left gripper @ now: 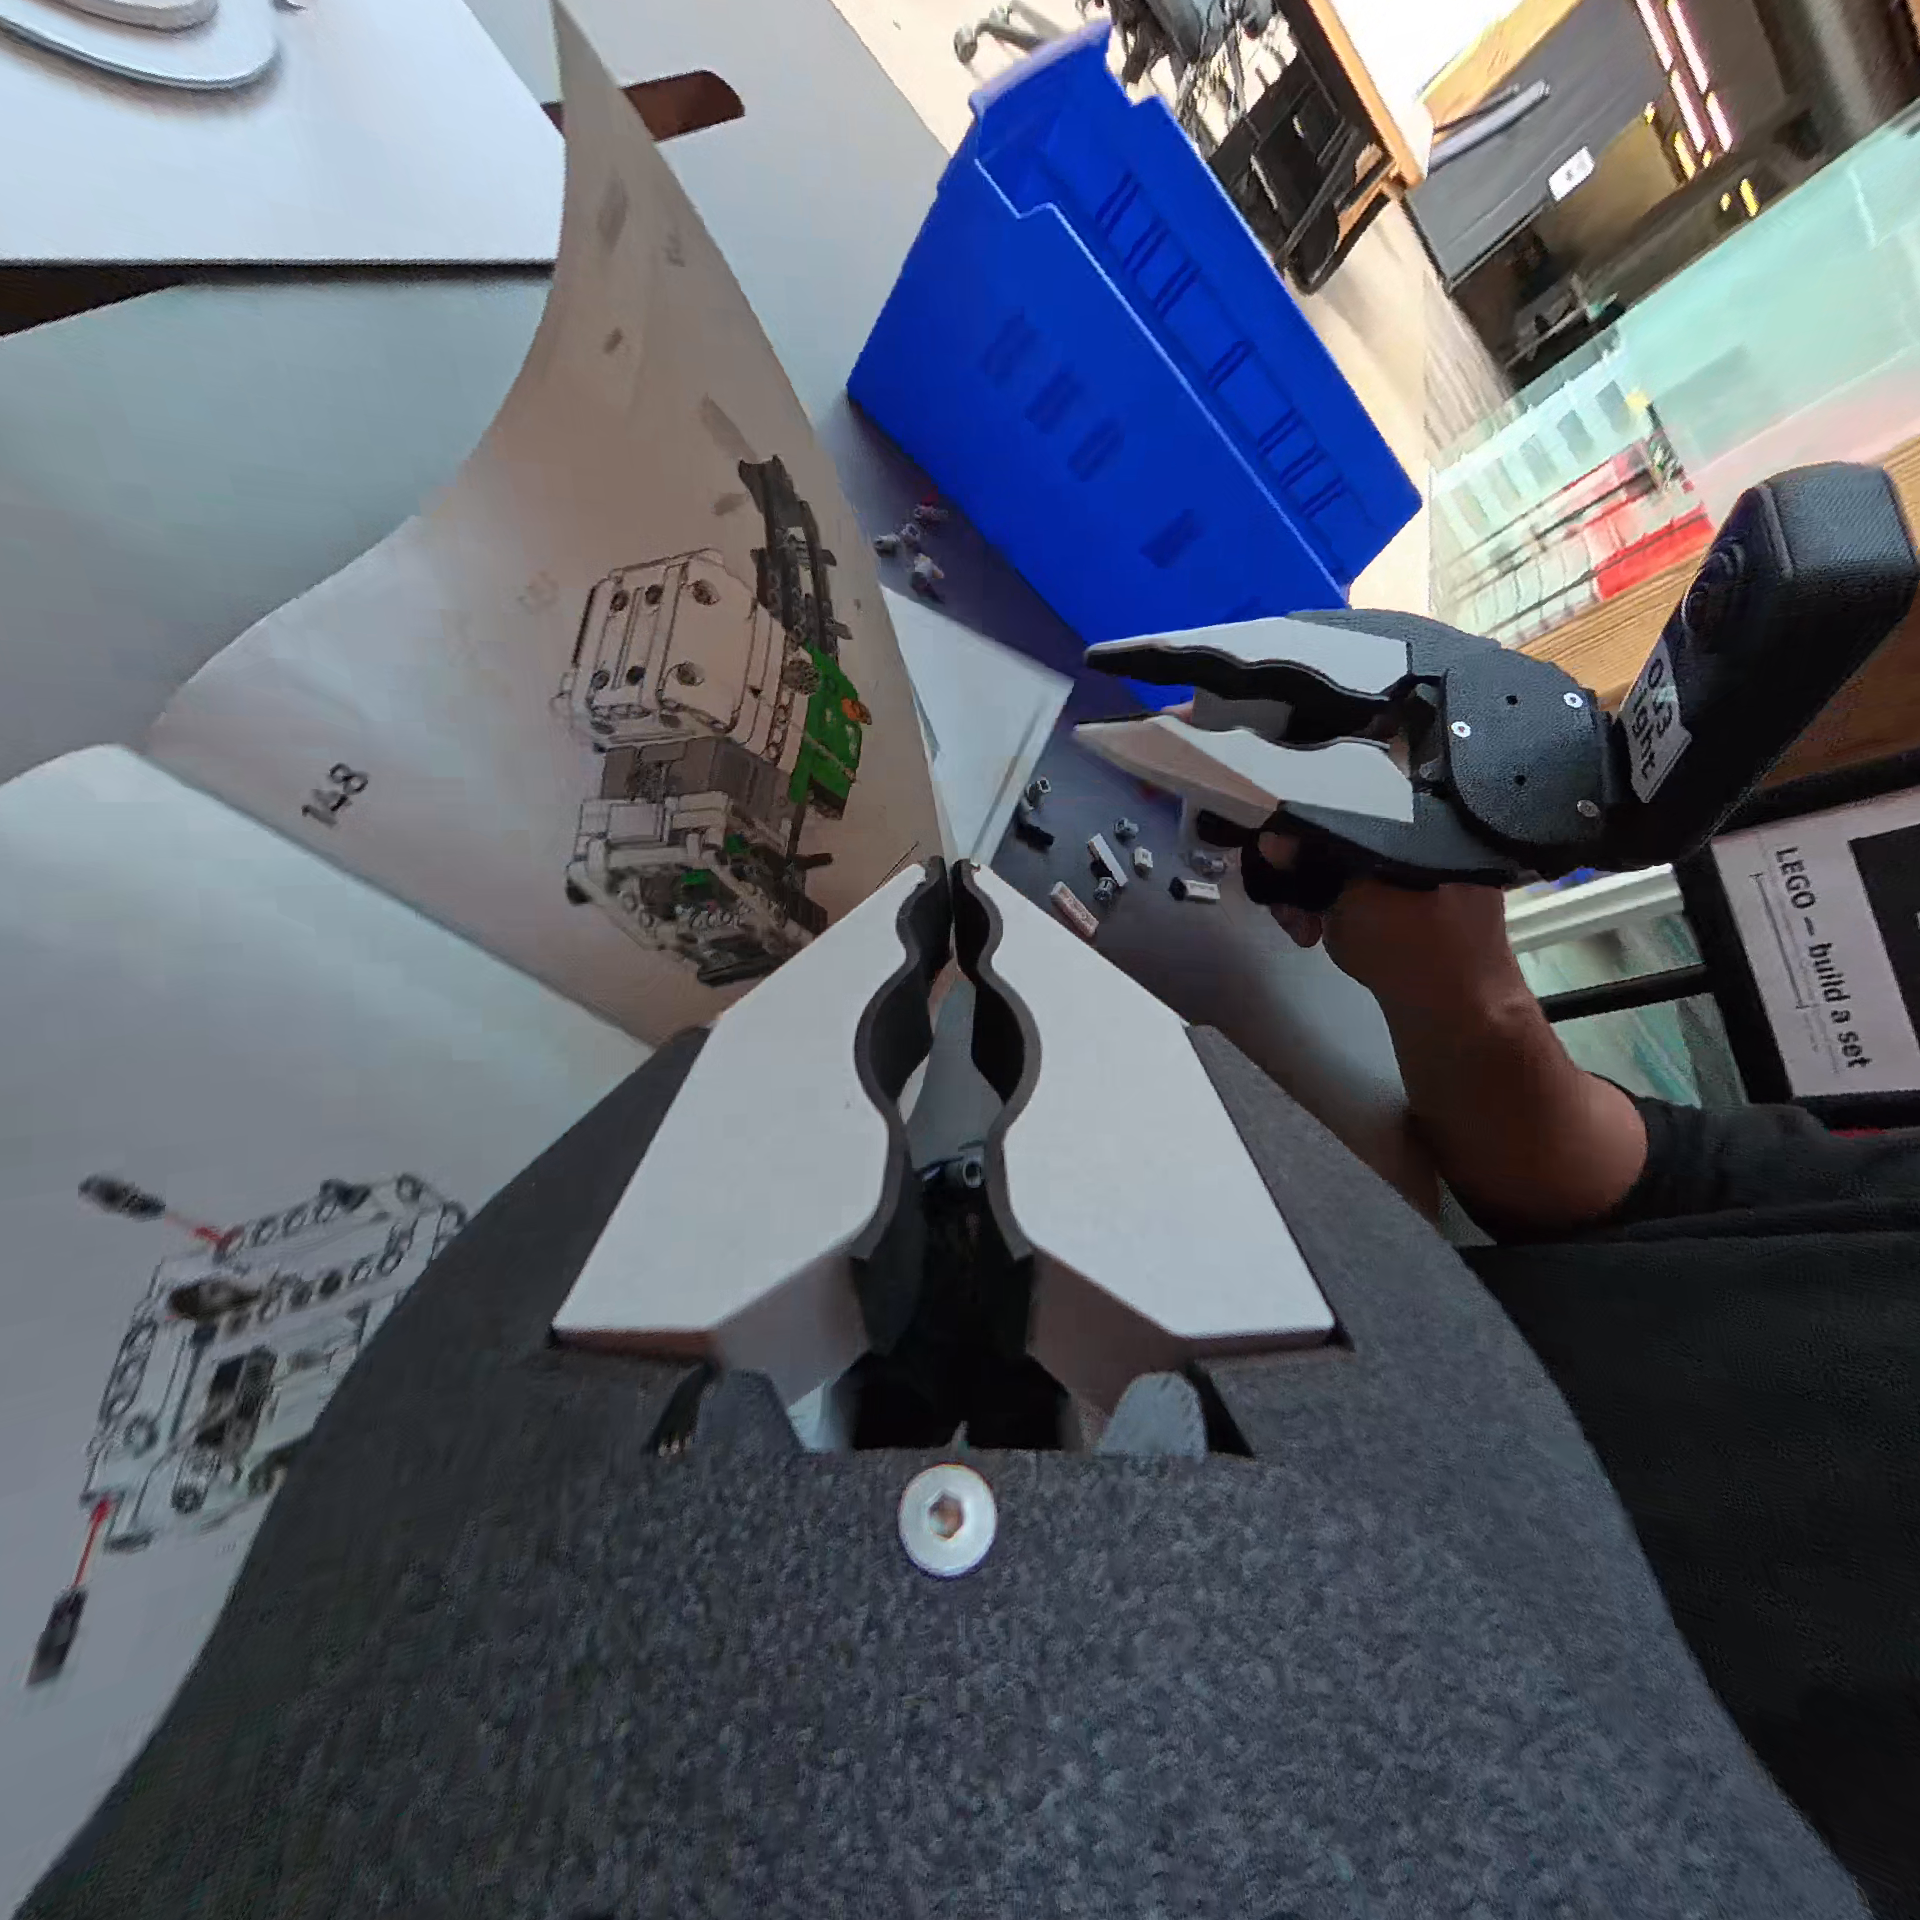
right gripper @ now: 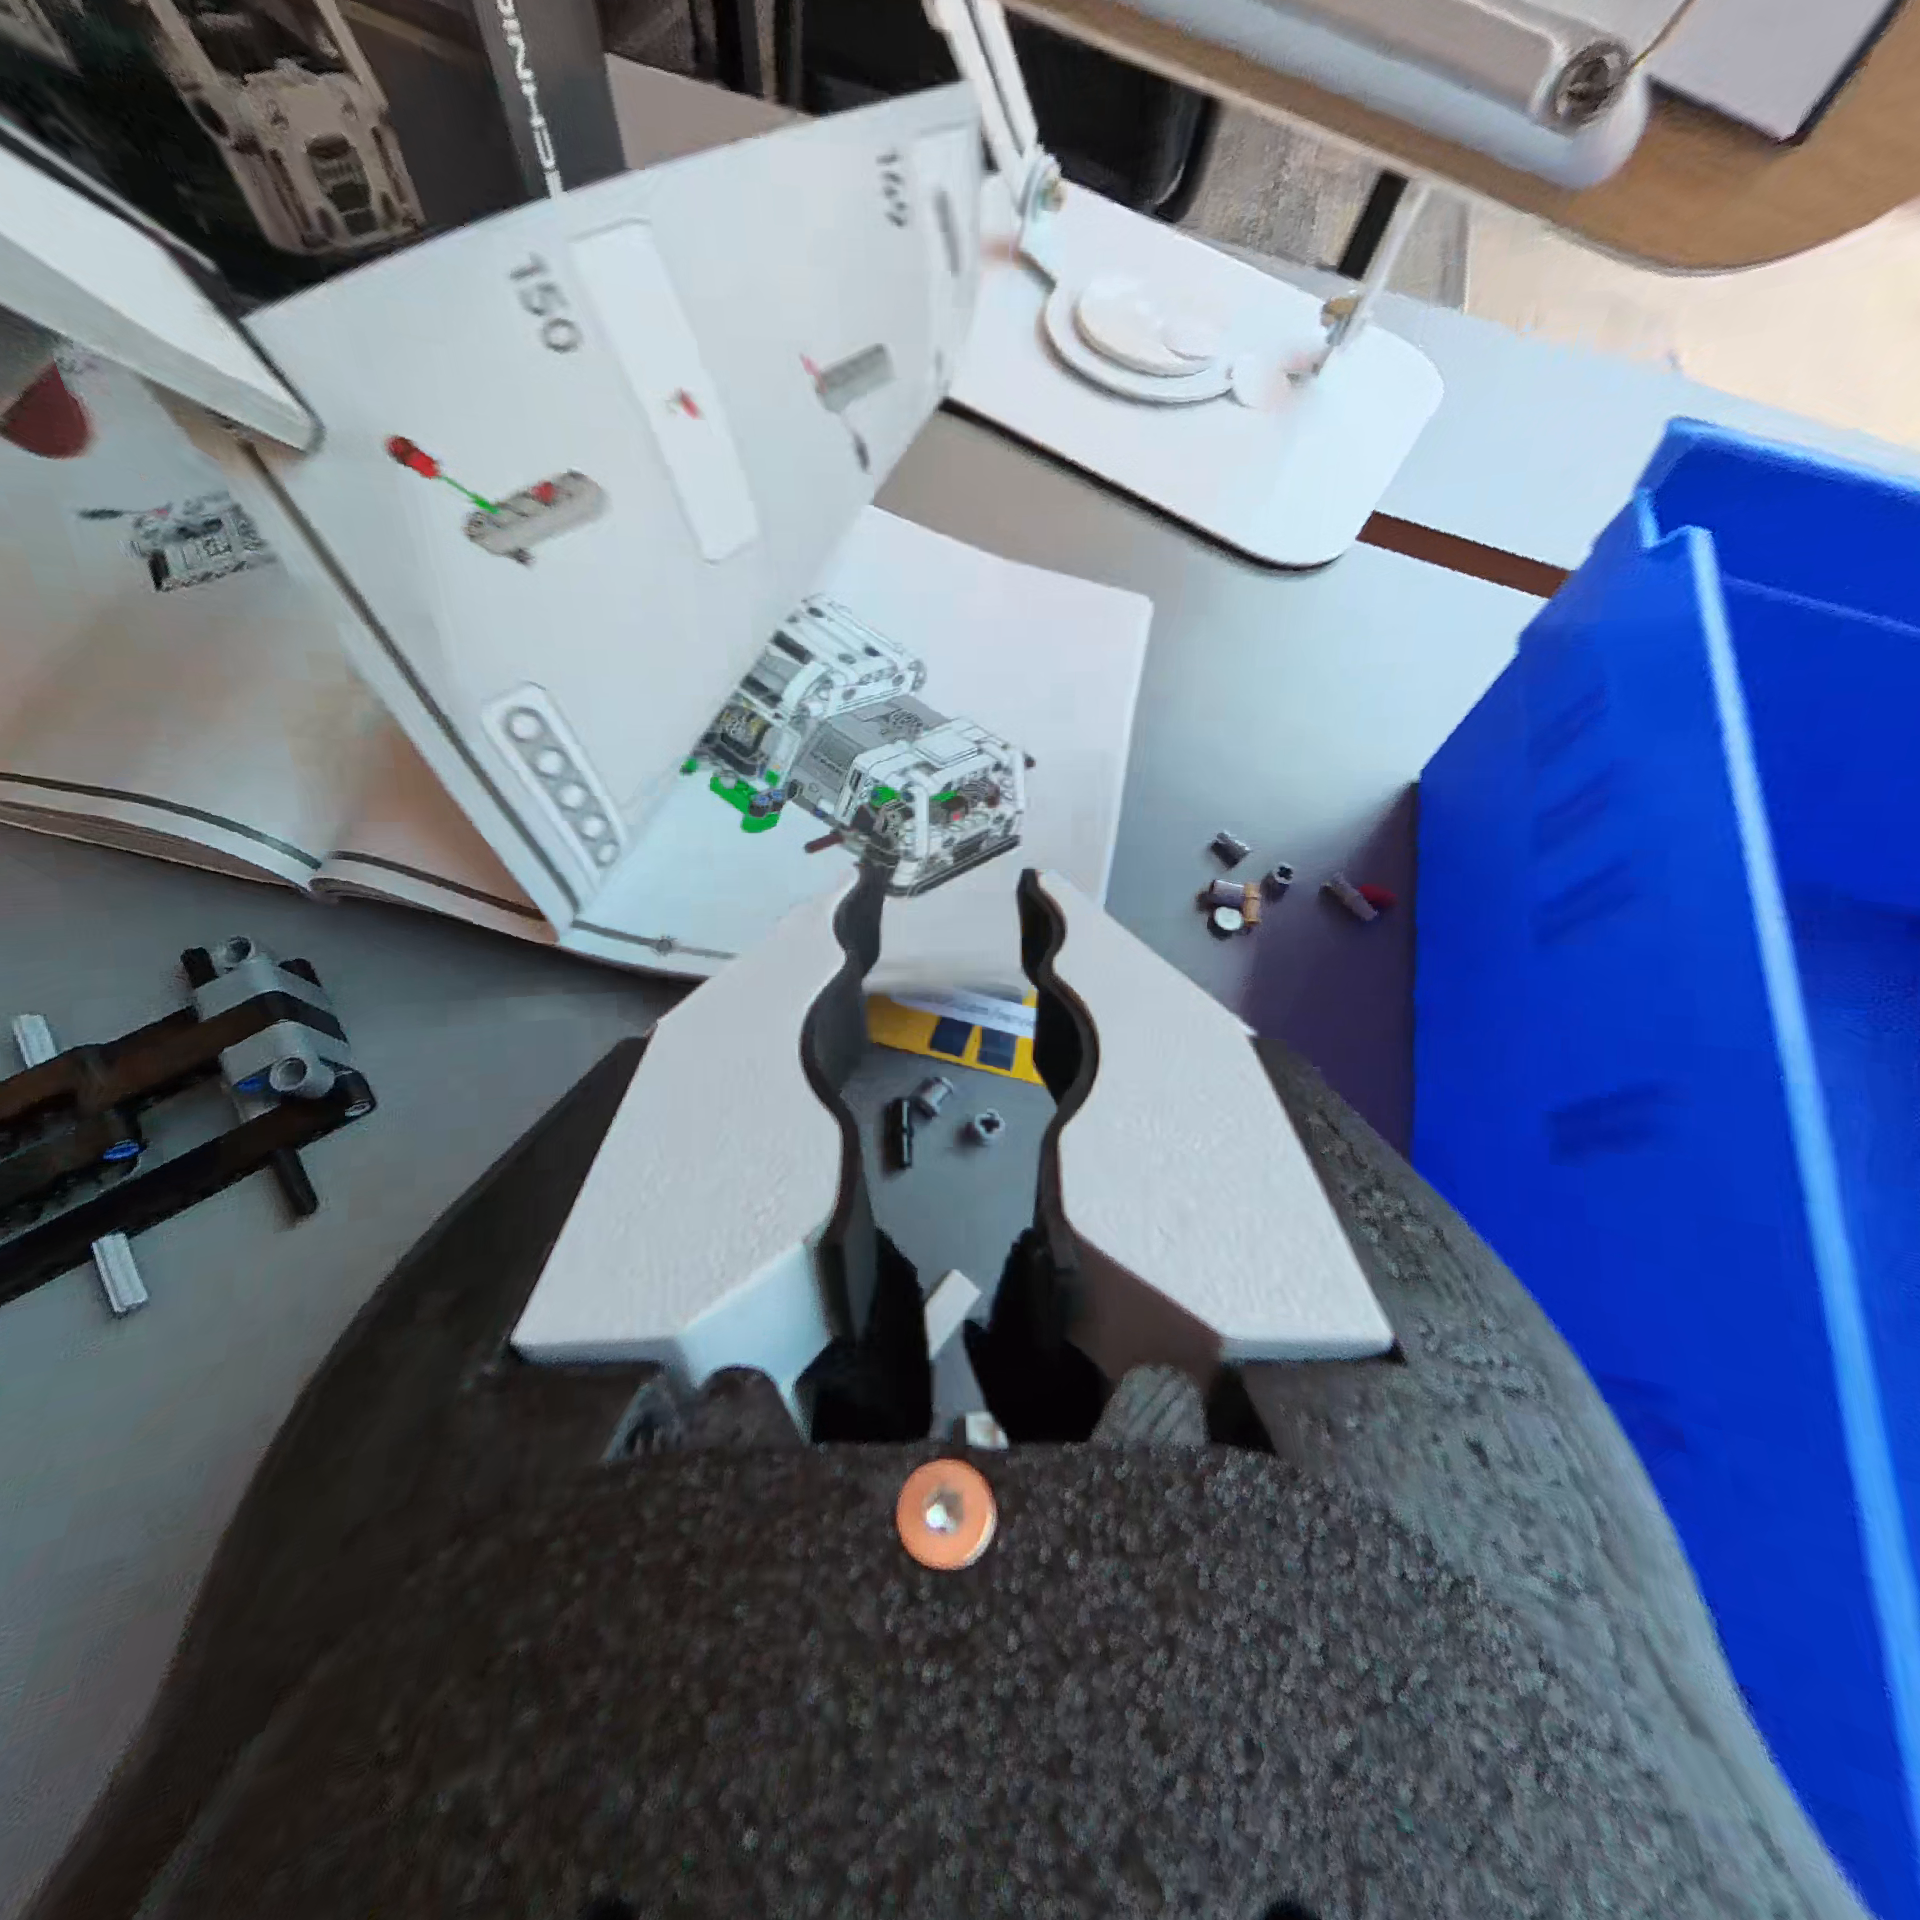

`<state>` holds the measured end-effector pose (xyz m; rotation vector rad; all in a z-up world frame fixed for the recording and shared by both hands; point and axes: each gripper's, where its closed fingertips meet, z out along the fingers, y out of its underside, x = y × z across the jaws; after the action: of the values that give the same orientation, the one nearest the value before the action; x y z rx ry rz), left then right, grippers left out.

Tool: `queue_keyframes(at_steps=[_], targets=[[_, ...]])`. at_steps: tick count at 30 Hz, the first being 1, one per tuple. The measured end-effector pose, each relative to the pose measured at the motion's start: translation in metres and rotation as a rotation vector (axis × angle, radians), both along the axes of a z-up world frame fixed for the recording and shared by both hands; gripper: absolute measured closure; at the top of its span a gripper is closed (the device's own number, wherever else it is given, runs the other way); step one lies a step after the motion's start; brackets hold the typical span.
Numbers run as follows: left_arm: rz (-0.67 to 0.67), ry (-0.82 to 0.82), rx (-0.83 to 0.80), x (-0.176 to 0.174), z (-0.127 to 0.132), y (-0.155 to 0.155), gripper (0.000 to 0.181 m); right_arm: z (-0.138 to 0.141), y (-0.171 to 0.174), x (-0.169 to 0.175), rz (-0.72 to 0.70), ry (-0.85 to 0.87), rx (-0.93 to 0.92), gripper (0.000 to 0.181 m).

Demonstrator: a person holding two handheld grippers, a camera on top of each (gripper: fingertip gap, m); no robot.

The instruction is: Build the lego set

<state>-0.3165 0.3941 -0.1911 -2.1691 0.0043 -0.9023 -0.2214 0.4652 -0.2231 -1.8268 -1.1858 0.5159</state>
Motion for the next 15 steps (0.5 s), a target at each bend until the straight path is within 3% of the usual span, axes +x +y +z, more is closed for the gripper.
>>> queue_keyframes(at_steps=[4, 9, 12, 15], targets=[[0.101, -0.045, 0.025, -0.034, 0.01, -0.033, 0.181, 0.021, -0.005, 0.016, 0.01, 0.017, 0.011, 0.15], [0.224, -0.022, 0.033, -0.062, 0.007, -0.074, 0.181, -0.006, -0.051, 0.029, 0.2, -0.14, -0.198, 0.144], [0.296, 0.042, 0.013, -0.076, -0.004, -0.096, 0.181, -0.006, -0.071, 0.041, 0.254, -0.084, -0.239, 0.16], [0.355, 0.063, -0.018, -0.083, -0.016, -0.114, 0.181, 0.01, -0.076, 0.016, 0.321, -0.017, -0.159, 0.181]])
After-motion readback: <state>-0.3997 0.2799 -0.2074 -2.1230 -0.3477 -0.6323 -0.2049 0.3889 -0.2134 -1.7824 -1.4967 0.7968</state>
